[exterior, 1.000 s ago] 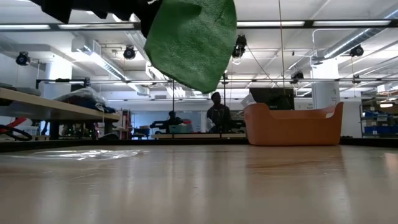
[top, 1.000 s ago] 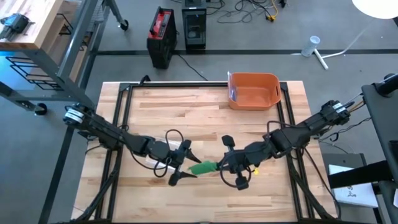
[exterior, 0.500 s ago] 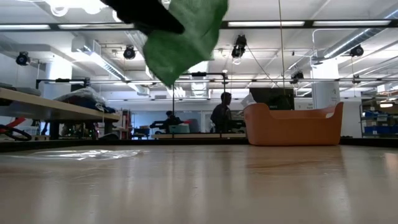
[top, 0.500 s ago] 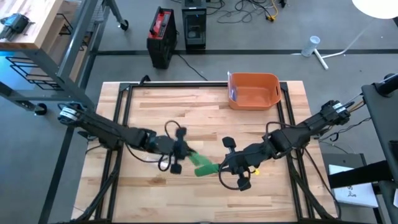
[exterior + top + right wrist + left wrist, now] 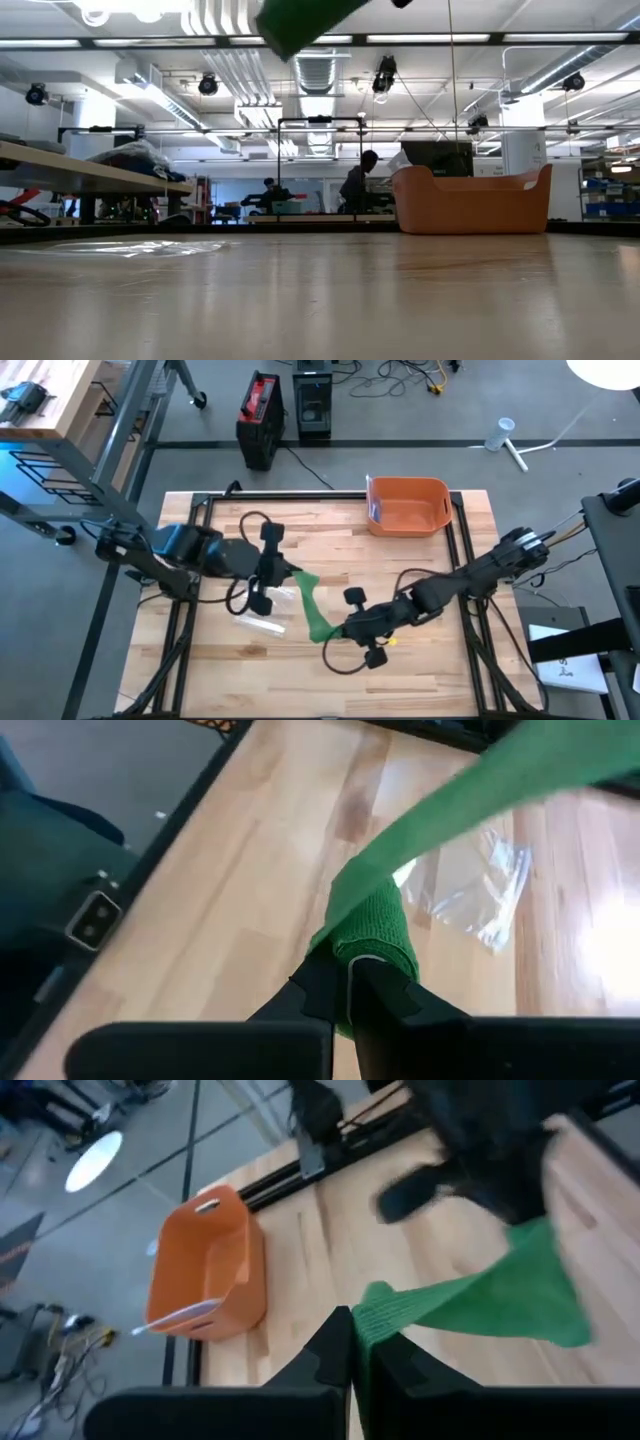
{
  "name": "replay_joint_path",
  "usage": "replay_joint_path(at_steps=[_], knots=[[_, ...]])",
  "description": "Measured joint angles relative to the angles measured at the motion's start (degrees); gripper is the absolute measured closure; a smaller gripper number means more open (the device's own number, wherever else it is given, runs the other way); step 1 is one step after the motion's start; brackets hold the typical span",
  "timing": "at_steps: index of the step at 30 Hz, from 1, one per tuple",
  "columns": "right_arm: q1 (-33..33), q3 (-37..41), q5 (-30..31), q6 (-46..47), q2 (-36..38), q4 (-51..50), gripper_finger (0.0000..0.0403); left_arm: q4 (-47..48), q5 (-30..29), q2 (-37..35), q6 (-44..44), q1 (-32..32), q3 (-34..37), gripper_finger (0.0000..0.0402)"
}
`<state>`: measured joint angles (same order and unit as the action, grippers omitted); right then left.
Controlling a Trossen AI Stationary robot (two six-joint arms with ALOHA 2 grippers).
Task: Roll bandage
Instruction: Roll the green bandage
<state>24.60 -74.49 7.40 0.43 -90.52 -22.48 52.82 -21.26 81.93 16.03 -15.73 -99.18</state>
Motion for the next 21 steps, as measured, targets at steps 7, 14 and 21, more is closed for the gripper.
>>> replay_joint_path(at_steps=[7, 14, 21], knots=[[0.69, -3.01, -2.89, -6.08, -2.37, 5.33, 0.0394, 16.98, 0.03, 5.21, -1.75, 4.41, -6.88, 0.0401], [0.97, -3.51, 4.79, -4.08, -0.77, 2.61, 0.0394, 30.86, 8.11, 8.49, -9.03, 7.52, -12.22, 0.0401], [0.27, -3.42, 12.81, -0.11, -0.83, -2.65, 0.0394, 37.04, 12.16, 9.36, -14.84, 6.51, -20.26, 0.0401]])
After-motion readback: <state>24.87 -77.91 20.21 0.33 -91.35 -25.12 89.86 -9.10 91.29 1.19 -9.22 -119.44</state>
